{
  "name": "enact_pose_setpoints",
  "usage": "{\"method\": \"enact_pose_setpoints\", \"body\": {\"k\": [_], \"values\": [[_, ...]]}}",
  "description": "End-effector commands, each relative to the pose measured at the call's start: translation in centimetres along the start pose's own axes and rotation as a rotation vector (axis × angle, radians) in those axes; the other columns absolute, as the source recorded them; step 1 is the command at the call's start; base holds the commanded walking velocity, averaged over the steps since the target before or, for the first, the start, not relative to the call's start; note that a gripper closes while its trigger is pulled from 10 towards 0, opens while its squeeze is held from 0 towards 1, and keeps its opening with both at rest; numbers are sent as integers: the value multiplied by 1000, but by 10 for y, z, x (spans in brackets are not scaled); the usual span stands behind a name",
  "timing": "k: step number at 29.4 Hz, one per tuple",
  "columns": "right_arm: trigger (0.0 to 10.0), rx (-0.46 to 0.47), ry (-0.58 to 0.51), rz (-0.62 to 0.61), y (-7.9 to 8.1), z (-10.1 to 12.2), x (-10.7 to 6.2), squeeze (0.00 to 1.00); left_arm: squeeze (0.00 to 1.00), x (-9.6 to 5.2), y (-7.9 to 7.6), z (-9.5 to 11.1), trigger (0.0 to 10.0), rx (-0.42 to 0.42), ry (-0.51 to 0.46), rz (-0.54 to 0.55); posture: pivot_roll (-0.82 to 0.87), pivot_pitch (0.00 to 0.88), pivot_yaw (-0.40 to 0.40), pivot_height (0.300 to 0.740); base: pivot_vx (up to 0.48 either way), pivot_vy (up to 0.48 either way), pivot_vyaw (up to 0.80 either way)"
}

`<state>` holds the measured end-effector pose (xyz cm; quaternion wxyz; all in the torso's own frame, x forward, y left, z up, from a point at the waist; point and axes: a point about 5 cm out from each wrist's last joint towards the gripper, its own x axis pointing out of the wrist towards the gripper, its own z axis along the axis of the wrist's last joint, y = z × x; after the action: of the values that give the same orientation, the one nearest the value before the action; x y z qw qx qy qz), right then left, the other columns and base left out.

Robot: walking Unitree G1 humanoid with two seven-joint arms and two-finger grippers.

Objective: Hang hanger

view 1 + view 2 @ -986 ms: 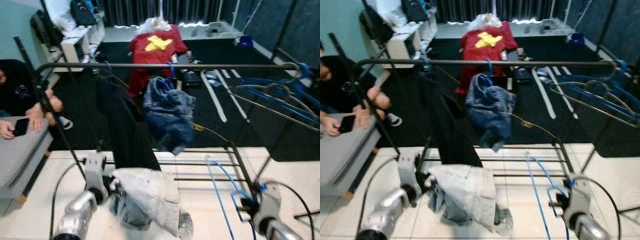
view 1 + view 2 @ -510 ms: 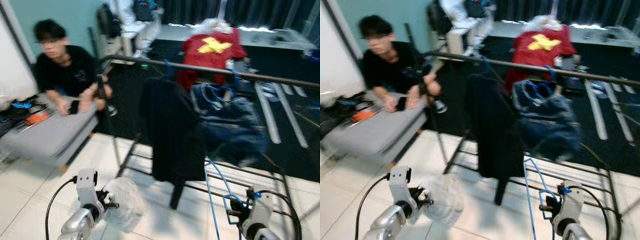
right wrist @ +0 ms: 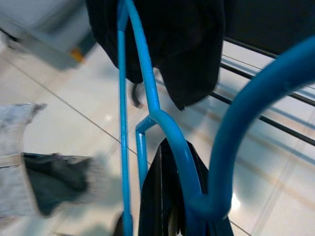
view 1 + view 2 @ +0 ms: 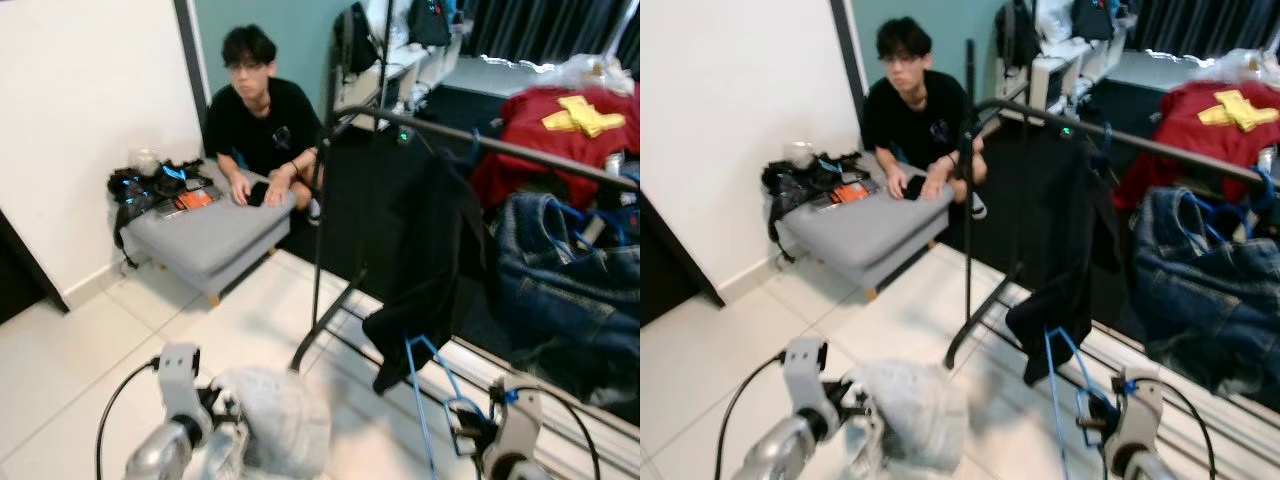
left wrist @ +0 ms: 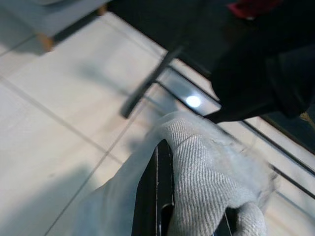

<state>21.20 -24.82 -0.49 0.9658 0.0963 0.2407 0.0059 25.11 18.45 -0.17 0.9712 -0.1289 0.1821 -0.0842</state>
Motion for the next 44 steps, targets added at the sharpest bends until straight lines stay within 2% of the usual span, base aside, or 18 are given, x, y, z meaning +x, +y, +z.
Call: {"method": "enact_pose_setpoints", "body": {"k": [1,10,21,25,32,44], "values": [[10000,-6,20,-4,-2,-6,-3,0,0,1,0,2,10000,5,-7,-12,61,36,-9,740,0,0,781],[10000,-14,29,9,-1,-8,-1,0,0,2,2,-3,10000,-3,12,-3,61,12,-20,740,0,0,781],[10000,-17,38,4,-11,-7,-2,0,0,4,-5,-6,10000,-2,-1,-3,24,30,-58,740,0,0,781],[10000,-22,32,-18,-19,-5,-3,0,0,6,-12,-7,10000,1,-10,-2,-25,28,-21,740,0,0,781],[10000,-36,20,-29,-19,-2,3,0,0,12,-13,-2,10000,6,-3,-12,-43,27,29,740,0,0,781],[10000,-39,24,-16,-17,1,8,0,0,16,-13,2,10000,10,-11,-8,-28,26,13,740,0,0,781]]}}
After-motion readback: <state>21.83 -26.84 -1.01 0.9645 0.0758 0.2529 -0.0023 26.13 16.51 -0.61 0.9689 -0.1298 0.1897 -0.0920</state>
